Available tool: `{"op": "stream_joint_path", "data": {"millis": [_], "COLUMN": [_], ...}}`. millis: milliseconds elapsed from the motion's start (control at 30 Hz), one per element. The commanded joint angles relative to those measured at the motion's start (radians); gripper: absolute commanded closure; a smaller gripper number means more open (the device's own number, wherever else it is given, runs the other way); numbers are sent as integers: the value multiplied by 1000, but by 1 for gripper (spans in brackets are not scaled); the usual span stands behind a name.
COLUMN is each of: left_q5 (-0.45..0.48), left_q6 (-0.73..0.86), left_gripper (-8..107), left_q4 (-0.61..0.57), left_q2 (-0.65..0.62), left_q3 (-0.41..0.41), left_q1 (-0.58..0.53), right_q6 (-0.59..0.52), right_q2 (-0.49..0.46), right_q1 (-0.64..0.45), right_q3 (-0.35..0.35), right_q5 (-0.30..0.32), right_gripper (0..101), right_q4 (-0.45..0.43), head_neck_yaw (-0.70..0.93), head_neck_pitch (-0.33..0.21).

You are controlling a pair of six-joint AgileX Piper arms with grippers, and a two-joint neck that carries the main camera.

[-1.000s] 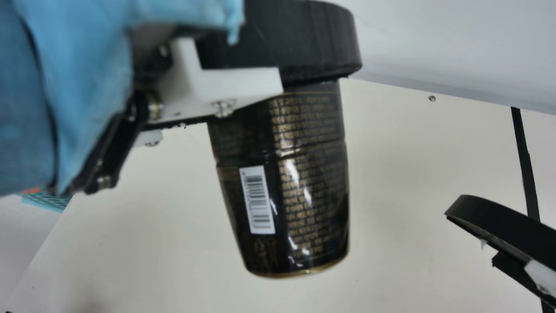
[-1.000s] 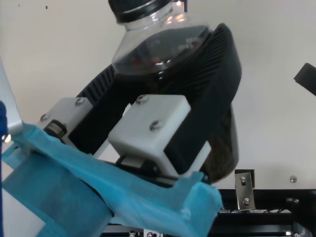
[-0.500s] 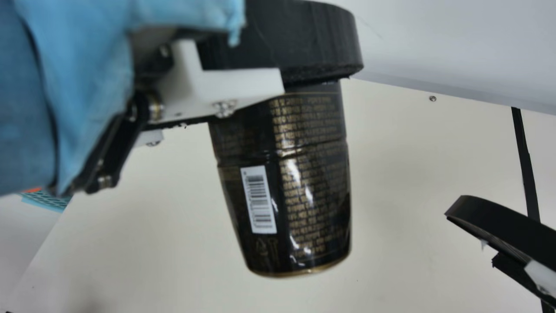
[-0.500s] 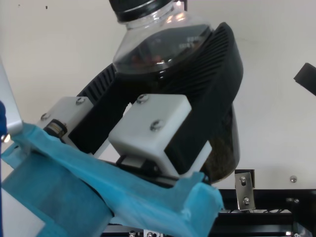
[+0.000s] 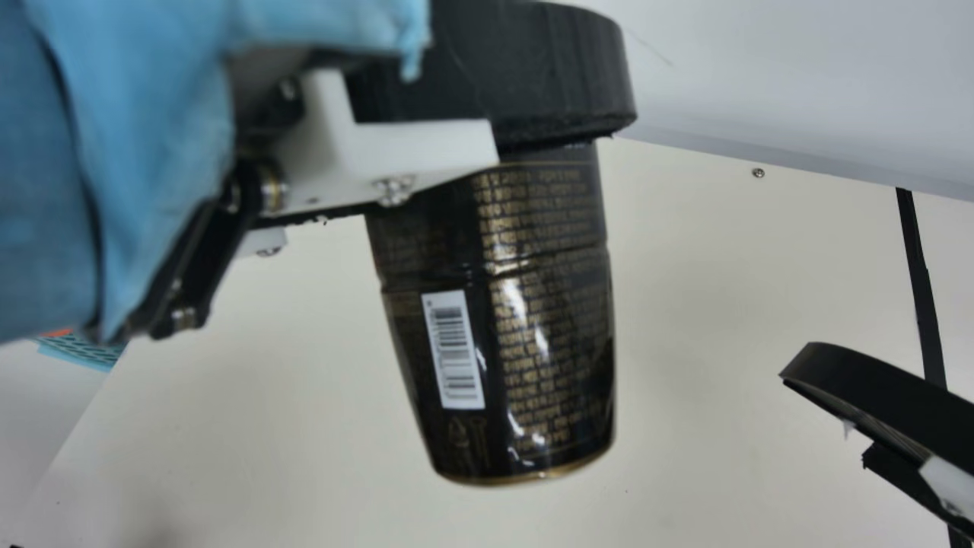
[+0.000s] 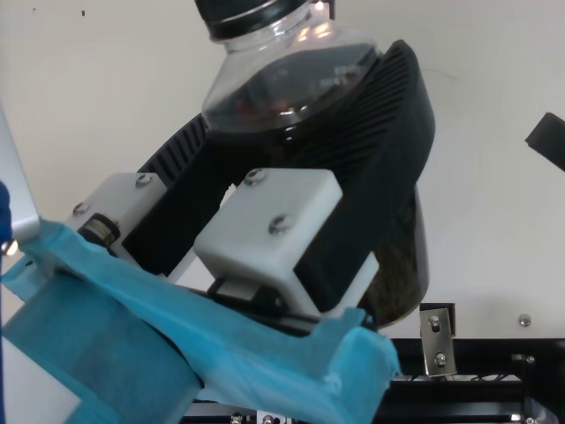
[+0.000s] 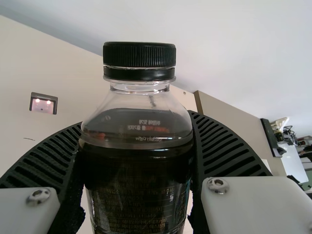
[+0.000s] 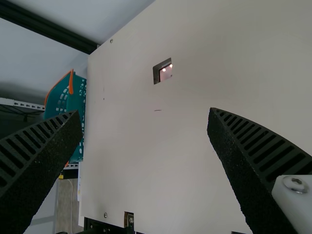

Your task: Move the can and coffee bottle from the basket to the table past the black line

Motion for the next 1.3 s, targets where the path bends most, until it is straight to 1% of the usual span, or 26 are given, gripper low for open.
{"op": "stream_joint_path", "data": {"millis": [0, 33, 100, 233, 400, 600, 767, 1033, 1267], "left_q5": [0, -4, -9, -38, -95, -172, -233, -301, -345], "left_q6": [0, 27, 29, 60, 120, 223, 320, 494, 681], "left_gripper": [89, 89, 89, 89, 89, 89, 89, 89, 89], "left_q4": [0, -23, -34, -96, -205, -365, -541, -872, -1194], "left_q2": [0, 1, 0, -7, -25, -45, -61, -76, -88], "left_q3": [0, -8, -6, 7, 44, 105, 157, 262, 405], "left_q1": [0, 25, 35, 104, 211, 342, 445, 617, 768], "right_q6": [0, 0, 0, 0, 0, 0, 0, 0, 0], "right_q2": [0, 0, 0, 0, 0, 0, 0, 0, 0], "right_q1": [0, 0, 0, 0, 0, 0, 0, 0, 0], "right_q3": [0, 0, 0, 0, 0, 0, 0, 0, 0], "right_q5": [0, 0, 0, 0, 0, 0, 0, 0, 0], "right_gripper": [0, 0, 0, 0, 0, 0, 0, 0, 0], "right_q4": [0, 0, 0, 0, 0, 0, 0, 0, 0], "head_neck_yaw": [-11, -11, -11, -11, -11, -11, -11, -11, -11], "head_neck_pitch": [-4, -4, -4, -4, -4, -4, -4, -4, -4]}}
